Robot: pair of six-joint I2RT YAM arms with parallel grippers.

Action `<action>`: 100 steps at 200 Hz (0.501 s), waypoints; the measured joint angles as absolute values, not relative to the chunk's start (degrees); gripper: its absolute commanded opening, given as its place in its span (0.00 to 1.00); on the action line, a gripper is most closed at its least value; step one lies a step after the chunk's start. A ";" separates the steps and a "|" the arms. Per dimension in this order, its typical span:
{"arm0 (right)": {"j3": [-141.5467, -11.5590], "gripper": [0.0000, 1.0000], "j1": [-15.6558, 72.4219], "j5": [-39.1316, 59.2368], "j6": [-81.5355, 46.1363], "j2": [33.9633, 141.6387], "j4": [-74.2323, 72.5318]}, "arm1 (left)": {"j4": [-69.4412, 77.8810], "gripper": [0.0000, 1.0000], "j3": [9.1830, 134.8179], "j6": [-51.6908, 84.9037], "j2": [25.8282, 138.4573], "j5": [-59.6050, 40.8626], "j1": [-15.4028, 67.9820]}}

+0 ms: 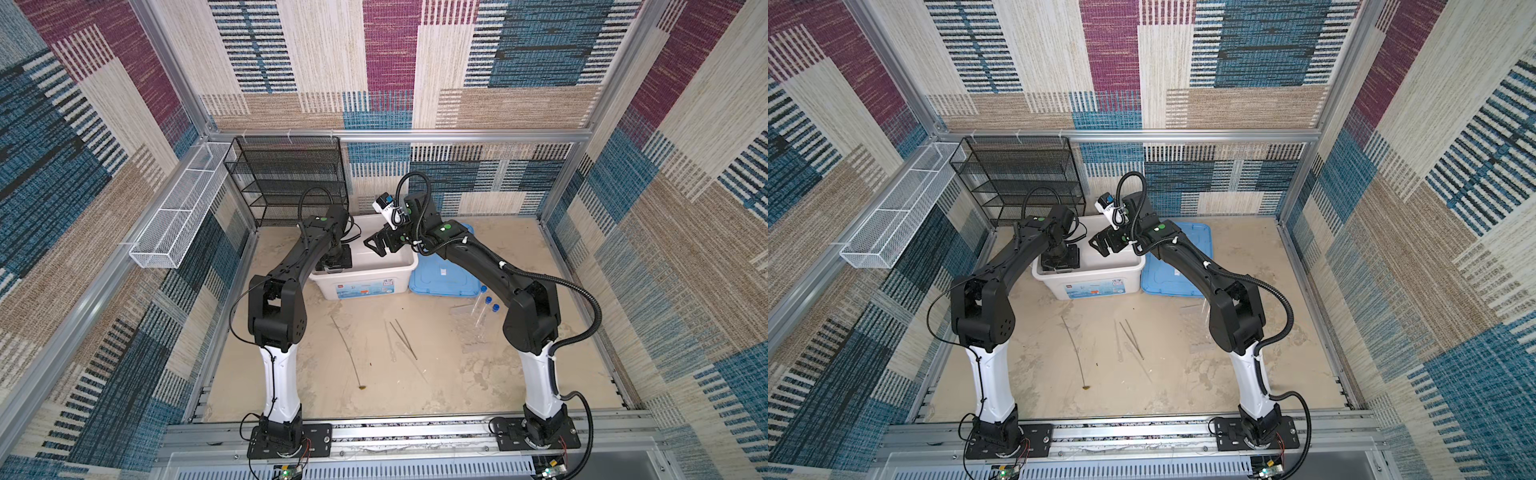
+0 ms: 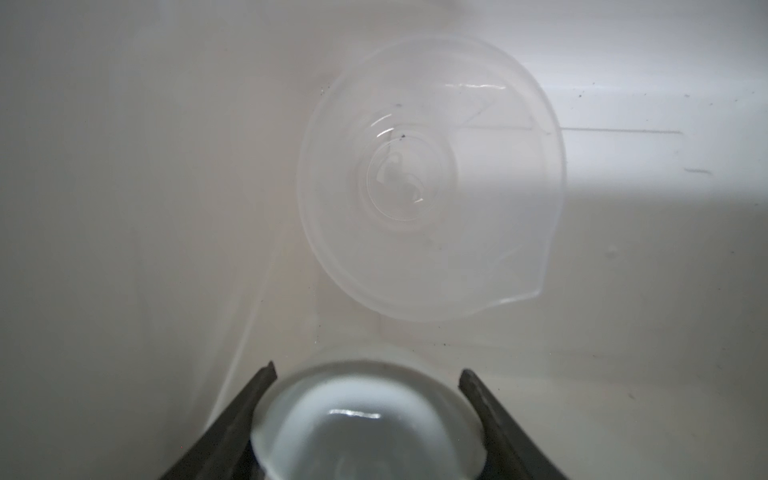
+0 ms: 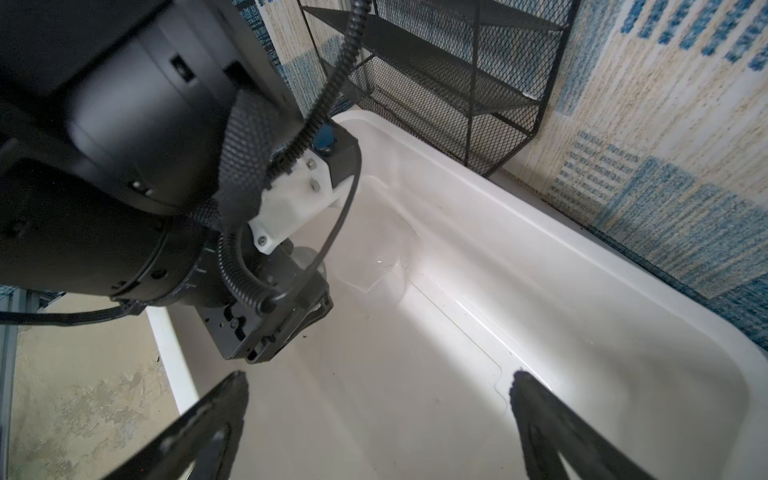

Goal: Organize the chemistry lab equipment
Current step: 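Lower the white dish into the bin with the left gripper while the right nears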

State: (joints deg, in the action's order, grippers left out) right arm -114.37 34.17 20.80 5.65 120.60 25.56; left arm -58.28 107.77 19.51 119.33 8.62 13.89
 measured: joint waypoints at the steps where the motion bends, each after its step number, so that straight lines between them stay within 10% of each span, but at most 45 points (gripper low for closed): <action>1: -114.37 0.99 34.17 20.80 5.65 120.64 25.56 | -58.24 0.55 107.72 19.51 119.33 8.62 13.89; 100: -114.26 0.99 32.62 20.38 6.28 121.43 26.00 | -49.21 0.55 100.62 7.42 115.59 5.04 14.50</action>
State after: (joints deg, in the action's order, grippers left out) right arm -114.26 32.62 20.38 6.28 121.43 26.00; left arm -49.21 100.62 7.42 115.59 5.04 14.50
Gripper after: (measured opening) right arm 0.992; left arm 0.665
